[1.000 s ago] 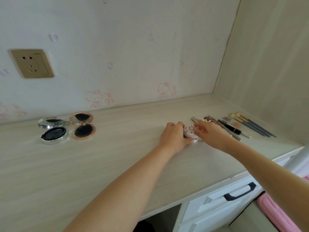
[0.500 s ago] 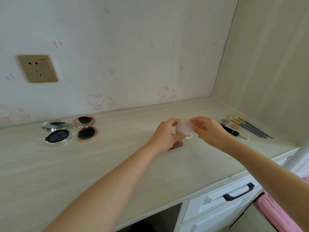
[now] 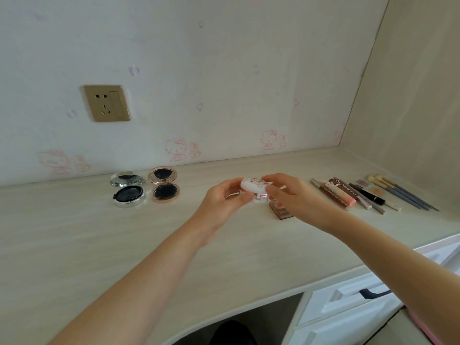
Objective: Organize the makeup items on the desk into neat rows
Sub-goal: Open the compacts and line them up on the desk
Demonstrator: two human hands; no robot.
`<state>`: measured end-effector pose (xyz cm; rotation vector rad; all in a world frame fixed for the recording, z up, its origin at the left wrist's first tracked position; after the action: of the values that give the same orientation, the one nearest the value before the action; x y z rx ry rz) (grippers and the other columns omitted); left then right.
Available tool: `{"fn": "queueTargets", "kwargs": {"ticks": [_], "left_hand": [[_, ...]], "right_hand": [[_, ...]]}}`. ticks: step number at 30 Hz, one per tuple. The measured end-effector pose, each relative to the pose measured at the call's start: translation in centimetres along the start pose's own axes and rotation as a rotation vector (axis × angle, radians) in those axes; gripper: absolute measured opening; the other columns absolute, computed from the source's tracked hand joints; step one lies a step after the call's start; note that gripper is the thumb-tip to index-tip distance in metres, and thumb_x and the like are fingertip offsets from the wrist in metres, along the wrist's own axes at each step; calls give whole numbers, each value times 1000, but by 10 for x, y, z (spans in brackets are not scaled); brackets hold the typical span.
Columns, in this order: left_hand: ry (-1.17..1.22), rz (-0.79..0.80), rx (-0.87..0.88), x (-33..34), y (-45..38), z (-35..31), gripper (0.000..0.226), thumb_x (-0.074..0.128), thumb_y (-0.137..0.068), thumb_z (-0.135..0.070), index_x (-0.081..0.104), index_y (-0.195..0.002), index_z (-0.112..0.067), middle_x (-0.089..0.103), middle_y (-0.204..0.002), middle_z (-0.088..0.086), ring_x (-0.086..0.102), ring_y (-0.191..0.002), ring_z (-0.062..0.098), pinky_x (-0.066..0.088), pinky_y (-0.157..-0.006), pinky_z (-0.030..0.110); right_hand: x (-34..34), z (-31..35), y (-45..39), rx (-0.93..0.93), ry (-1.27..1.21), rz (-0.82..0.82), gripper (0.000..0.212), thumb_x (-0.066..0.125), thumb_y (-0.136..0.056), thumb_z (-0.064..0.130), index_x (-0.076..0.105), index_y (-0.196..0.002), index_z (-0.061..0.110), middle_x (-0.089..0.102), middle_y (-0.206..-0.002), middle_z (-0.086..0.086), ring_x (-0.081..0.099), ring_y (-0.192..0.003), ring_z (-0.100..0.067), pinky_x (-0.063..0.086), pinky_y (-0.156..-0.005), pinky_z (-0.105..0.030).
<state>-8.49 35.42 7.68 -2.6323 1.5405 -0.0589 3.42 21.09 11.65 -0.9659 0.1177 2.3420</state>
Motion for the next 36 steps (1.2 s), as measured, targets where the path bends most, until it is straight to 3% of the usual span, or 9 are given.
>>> {"fn": "queueTargets", "kwargs": {"ticks": [3,5,9,12,16,19,25,30,36], "left_hand": [[98,-33,-39,-23,19,5,58,78,-65,-32,61,-118,-16,69,-116,1,62,-114,16,42,-106,40],[126,-38,-58,-35,31,9,57,78,-67,-28,61,-119,-13,69,-115,4,62,-114,19,41,-107,42],[141,-75,-85,-59,54,12,48,72,-73,-21,60,-119,-11,70,-114,6,62,-114,20,41,-108,43],[92,-96,-95,-75,70,10,50,73,-73,-21,61,-121,-13,70,-114,4,63,-113,18,44,-104,38],[-42,-128,-70,-90,87,7,47,79,-75,-9,63,-119,-17,72,-109,-1,68,-102,12,51,-84,21],[-55,-218,-47,-98,96,8,46,79,-72,-4,64,-114,-15,73,-104,-1,70,-95,11,53,-75,16],[-219,-330,54,-104,103,11,54,89,-60,-5,66,-106,-21,73,-101,-7,68,-94,8,54,-83,23],[-346,-359,125,-103,106,16,66,91,-55,-10,63,-113,-24,69,-106,-6,65,-102,8,52,-93,29],[-355,-347,168,-102,113,13,65,90,-58,-10,62,-116,-23,66,-110,-7,61,-106,6,51,-94,24]], "right_hand": [[18,16,1,-36,2,49,35,50,-95,35,52,-130,28,59,-113,10,61,-95,-9,53,-80,-32],[31,23,1,-75,10,95,37,51,-93,40,51,-129,33,58,-117,13,61,-99,-7,53,-88,-37],[57,40,0,-120,15,161,36,52,-94,35,53,-130,30,58,-122,9,64,-97,-9,55,-86,-37],[75,52,0,-148,33,168,36,52,-95,34,53,-130,27,58,-120,6,65,-93,-10,56,-84,-34],[97,63,0,-152,22,199,37,51,-95,34,53,-131,24,58,-117,6,65,-90,-10,56,-83,-33],[108,69,-2,-156,3,227,36,52,-95,34,53,-130,23,59,-118,5,65,-91,-10,57,-82,-32],[117,81,1,-87,-54,304,38,50,-92,45,55,-126,27,60,-117,15,66,-91,-11,58,-79,-36],[124,90,-1,-35,42,292,57,51,-89,54,48,-133,18,59,-122,7,67,-85,-12,60,-69,-29],[124,90,-4,4,-107,374,37,55,-92,42,67,-106,10,71,-94,-2,70,-80,-15,60,-73,-34]]}}
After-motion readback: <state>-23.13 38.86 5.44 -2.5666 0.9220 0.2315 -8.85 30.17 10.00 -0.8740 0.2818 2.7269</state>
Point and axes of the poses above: each hand's wrist, its own y-axis away from the middle knuckle, its own x-axis out of the palm, z = x × y, the point moved 1 cm from there along -y, towards the middle knuckle
